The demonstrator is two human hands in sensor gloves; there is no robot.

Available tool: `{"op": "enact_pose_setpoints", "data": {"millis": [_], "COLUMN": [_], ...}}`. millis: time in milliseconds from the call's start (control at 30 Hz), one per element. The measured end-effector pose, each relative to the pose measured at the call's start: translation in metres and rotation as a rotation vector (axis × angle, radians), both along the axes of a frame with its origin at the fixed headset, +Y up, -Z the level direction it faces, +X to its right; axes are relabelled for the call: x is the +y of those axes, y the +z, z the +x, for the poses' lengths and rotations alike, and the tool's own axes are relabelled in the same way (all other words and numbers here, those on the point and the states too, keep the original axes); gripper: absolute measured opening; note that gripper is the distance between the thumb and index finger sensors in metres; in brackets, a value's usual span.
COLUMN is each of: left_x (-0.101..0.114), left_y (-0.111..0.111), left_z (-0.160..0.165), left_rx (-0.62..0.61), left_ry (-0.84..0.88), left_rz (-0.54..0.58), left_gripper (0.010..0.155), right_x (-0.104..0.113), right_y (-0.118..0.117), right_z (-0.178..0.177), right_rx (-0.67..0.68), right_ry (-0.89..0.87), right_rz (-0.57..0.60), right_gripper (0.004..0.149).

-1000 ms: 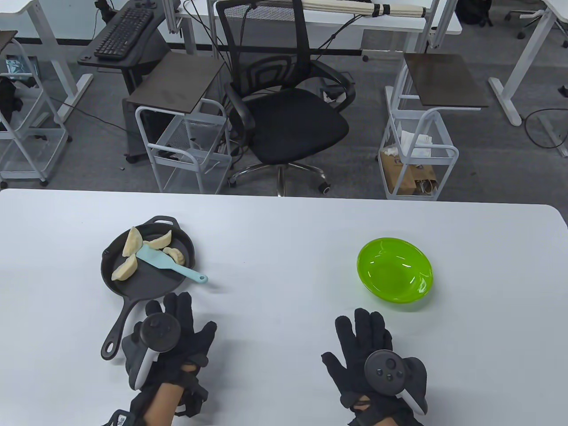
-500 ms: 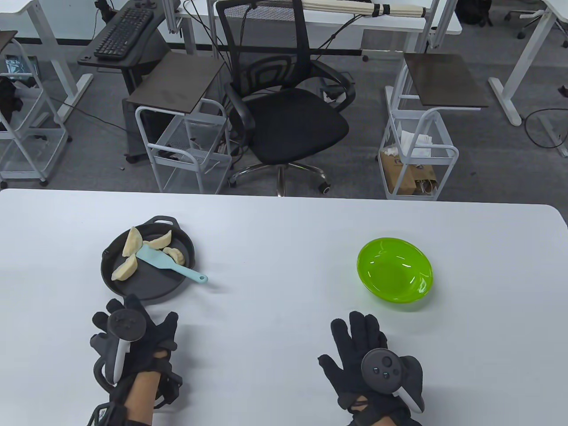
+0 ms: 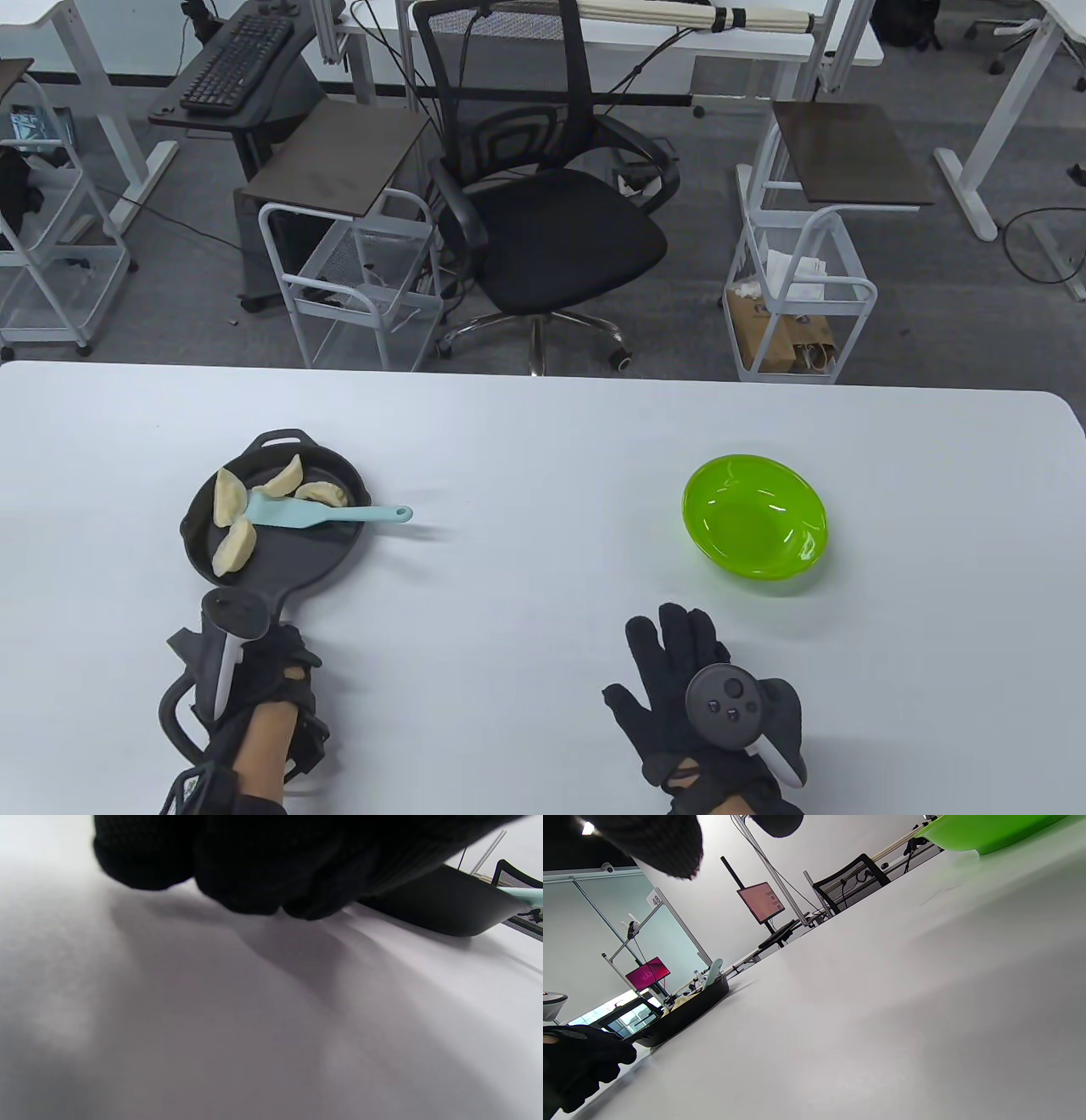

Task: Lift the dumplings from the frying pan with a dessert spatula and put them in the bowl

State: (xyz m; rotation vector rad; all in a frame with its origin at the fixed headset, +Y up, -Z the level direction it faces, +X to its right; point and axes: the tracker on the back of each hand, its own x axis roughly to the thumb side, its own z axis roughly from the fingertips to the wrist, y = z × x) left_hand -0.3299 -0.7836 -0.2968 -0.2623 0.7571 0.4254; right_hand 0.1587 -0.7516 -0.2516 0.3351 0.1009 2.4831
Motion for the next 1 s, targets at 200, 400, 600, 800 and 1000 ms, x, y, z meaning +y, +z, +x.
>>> {"op": "enact_pose_setpoints", "data": {"millis": [200,400,600,800,1000], "left_x": [-0.0023,-0.0048,-0.0051,-0.0024,0.0015], "left_y": [0.0030,0.0027,0.0038,0.0067,0.0087], "left_z": [-0.0031,-0.0033,-0.0018,0.0015,0.0064], "left_rx": [0.020,0.022,0.020,0.016,0.008], "left_ry": [0.066,0.084,0.074,0.082,0.115], "left_rz": [0.018,0.032,0.044,0.084,0.121], "left_gripper": [0.054,0.052,0.052,0.052,0.052], "right_x": [-0.0006,-0.0032,-0.0046,-0.0054,-0.0058], "right_y": [-0.0005,-0.0011,-0.0018,-0.0023,-0.0028], "right_z": [0.0001,-0.0002,-0.0001,0.0010,0.0024], "right_rx": [0.002,0.005,0.008,0.003,0.000], "right_ry": [-0.006,-0.017,-0.023,-0.034,-0.036], "right_rz": [-0.018,-0.052,-0.081,-0.088,-0.099], "right_gripper": [0.074,0.074,0.074,0.074,0.074]}}
